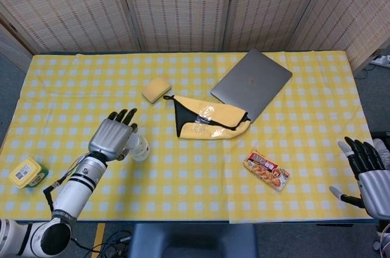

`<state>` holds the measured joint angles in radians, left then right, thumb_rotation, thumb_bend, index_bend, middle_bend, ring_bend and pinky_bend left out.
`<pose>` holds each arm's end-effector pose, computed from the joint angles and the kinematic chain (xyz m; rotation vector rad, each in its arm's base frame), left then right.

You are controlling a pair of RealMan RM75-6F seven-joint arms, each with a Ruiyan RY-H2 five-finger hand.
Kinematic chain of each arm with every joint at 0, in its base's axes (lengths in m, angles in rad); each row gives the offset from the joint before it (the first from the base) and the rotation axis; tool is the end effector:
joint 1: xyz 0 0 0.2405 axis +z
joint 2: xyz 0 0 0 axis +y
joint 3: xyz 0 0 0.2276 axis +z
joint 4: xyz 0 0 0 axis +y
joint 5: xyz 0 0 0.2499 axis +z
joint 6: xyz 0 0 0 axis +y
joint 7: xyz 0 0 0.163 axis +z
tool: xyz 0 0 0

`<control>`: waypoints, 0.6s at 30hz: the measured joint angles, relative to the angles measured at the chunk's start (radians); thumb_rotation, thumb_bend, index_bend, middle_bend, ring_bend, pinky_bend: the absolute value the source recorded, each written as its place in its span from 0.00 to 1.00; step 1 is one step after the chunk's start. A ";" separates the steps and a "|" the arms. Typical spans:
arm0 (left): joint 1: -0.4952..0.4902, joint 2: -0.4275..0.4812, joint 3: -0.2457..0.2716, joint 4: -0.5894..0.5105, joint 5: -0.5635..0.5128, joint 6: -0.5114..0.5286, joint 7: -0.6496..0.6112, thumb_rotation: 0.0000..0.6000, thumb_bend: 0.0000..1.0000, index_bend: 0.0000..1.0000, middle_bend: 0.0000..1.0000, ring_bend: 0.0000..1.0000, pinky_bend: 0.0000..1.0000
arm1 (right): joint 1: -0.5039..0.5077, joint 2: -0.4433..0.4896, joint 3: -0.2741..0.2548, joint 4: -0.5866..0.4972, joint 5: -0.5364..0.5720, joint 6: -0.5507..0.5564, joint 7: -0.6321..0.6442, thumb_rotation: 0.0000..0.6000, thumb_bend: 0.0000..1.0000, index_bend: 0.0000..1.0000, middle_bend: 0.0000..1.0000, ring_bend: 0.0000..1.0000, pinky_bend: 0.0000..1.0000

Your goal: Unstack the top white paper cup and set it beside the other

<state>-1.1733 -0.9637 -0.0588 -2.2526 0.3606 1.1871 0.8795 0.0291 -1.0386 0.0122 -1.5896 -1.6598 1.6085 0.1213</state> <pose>-0.0502 0.3072 0.0528 -1.9042 -0.7387 -0.5074 -0.2973 -0.1739 0.1383 1.4428 -0.8343 1.0157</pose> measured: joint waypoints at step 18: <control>0.191 0.085 0.063 0.089 0.210 -0.037 -0.174 1.00 0.35 0.36 0.00 0.00 0.17 | -0.002 -0.012 0.008 -0.014 0.016 -0.008 -0.043 1.00 0.11 0.00 0.00 0.00 0.00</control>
<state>-0.9821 -0.8784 0.0046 -2.1640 0.5703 1.1499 0.7054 0.0275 -1.0511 0.0199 -1.6036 -1.6435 1.6010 0.0782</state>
